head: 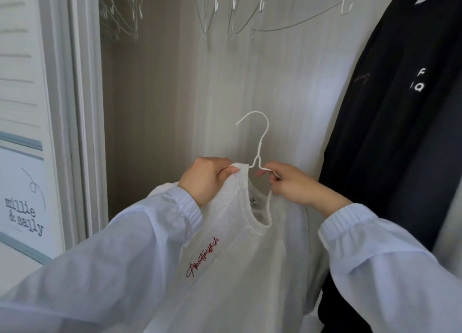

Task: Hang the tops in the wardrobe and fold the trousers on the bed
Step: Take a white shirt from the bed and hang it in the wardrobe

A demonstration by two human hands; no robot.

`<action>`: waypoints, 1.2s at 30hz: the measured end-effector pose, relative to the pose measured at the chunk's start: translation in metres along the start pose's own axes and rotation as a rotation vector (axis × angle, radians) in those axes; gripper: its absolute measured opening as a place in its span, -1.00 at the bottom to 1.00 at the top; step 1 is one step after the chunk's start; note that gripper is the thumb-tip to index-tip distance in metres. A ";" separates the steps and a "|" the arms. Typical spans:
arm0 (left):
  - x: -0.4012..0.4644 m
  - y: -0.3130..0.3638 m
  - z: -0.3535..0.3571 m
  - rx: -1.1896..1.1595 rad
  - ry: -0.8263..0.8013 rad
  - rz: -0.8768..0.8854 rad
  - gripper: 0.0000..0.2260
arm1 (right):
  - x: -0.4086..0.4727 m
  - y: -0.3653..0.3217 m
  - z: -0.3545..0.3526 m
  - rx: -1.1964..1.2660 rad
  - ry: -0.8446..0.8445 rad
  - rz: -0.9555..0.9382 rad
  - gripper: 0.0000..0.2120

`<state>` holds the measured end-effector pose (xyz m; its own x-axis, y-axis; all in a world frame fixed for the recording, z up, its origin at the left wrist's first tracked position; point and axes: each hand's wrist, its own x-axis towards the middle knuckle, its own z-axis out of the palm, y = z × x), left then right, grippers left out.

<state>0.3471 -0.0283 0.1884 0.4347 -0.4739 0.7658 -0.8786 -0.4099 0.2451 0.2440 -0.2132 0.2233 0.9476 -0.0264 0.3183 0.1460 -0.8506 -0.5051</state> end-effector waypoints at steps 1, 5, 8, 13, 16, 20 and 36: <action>-0.001 -0.001 0.000 -0.014 0.003 0.008 -0.71 | -0.001 -0.002 0.001 0.134 0.033 0.011 -0.75; -0.007 -0.007 -0.001 -0.128 0.007 -0.029 -0.67 | 0.003 -0.007 -0.001 0.227 0.134 -0.025 -0.87; -0.012 -0.018 -0.007 -0.134 0.017 -0.123 -0.68 | 0.003 0.001 -0.005 0.131 0.137 -0.006 -0.84; -0.028 -0.053 -0.033 -0.146 -0.006 -0.278 -0.71 | -0.008 0.024 -0.013 0.093 0.150 0.049 -0.82; -0.030 -0.071 -0.047 -0.189 -0.050 -0.366 -0.71 | -0.006 0.017 -0.022 0.123 0.221 0.034 -0.84; -0.022 -0.057 -0.044 -0.212 -0.233 -0.393 -0.67 | 0.011 -0.011 -0.015 -0.088 0.093 -0.017 -0.75; 0.002 -0.063 -0.022 -0.088 0.256 -0.195 -0.82 | -0.021 0.023 -0.057 0.036 -0.073 0.223 -0.70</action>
<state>0.3986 0.0138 0.1875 0.5424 -0.1773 0.8212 -0.8023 -0.3994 0.4436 0.2111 -0.2624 0.2506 0.9754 -0.1726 0.1372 -0.0608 -0.8088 -0.5849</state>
